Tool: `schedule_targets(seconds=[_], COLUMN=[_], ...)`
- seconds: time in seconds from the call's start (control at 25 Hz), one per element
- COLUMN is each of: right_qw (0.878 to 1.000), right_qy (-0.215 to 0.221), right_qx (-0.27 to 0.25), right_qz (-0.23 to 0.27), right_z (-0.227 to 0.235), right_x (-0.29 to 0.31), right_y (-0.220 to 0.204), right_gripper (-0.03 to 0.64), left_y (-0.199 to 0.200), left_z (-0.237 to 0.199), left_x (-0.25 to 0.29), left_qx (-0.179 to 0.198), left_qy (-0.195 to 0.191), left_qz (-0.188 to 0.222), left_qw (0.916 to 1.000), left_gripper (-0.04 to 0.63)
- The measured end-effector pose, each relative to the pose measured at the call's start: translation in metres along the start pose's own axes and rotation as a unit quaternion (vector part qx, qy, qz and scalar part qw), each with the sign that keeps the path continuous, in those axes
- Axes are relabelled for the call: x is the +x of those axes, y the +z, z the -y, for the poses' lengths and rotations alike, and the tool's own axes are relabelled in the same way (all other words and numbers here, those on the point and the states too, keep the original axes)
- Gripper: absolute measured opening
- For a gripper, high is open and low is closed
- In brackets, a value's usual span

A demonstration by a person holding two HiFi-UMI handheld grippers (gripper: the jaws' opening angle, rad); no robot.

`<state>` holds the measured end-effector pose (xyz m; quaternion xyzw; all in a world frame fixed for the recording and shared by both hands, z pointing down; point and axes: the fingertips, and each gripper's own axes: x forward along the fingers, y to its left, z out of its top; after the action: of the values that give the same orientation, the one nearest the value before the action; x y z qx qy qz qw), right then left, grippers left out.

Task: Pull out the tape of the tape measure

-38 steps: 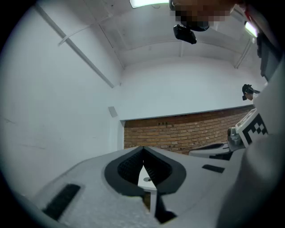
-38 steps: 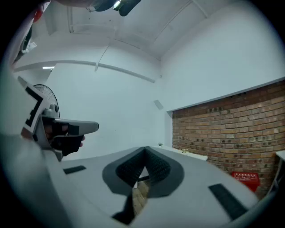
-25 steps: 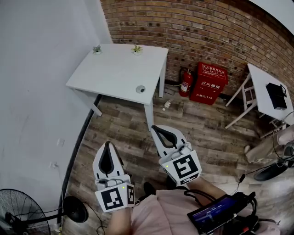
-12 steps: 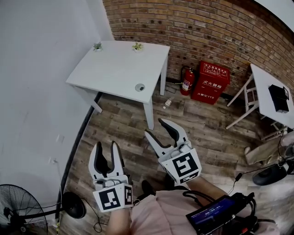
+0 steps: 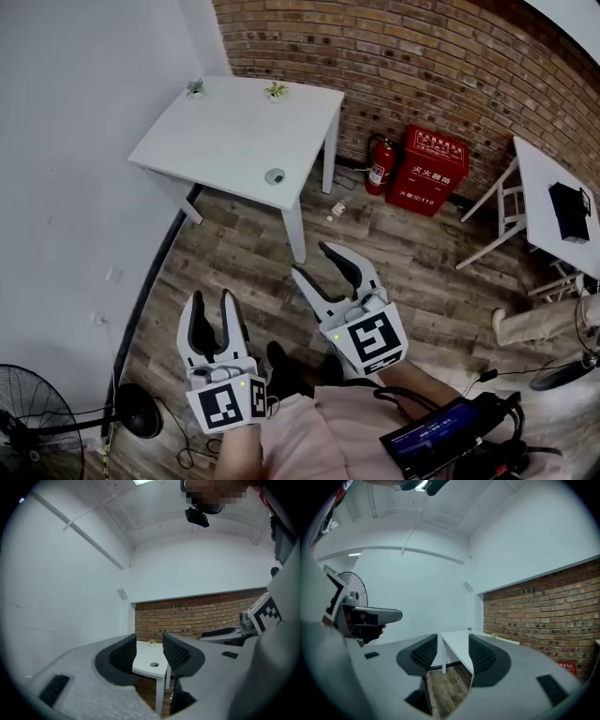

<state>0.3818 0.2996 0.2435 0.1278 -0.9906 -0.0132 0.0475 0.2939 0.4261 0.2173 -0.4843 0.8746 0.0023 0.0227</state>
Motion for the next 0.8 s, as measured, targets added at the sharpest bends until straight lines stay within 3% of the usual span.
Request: schedule_targets(seconds=[0.32,0.8], right_qw=[1.0,0.999], right_qy=[-0.011,-0.052], right_qx=[0.008,-0.002], right_qz=[-0.004,-0.007], right_z=[0.02,0.033], right_x=[0.046,0.185], right_y=[-0.007,0.01], right_gripper=[0.216,0.209], left_y=[-0.012,-0.009], left_z=[-0.018,-0.11], left_x=[0.047,0.171], left_qx=[0.002,0.001], left_qy=[-0.01,-0.051], left_qz=[-0.007,0.004], left_qw=[0.9999,0.9987], left_gripper=[0.167,0.167])
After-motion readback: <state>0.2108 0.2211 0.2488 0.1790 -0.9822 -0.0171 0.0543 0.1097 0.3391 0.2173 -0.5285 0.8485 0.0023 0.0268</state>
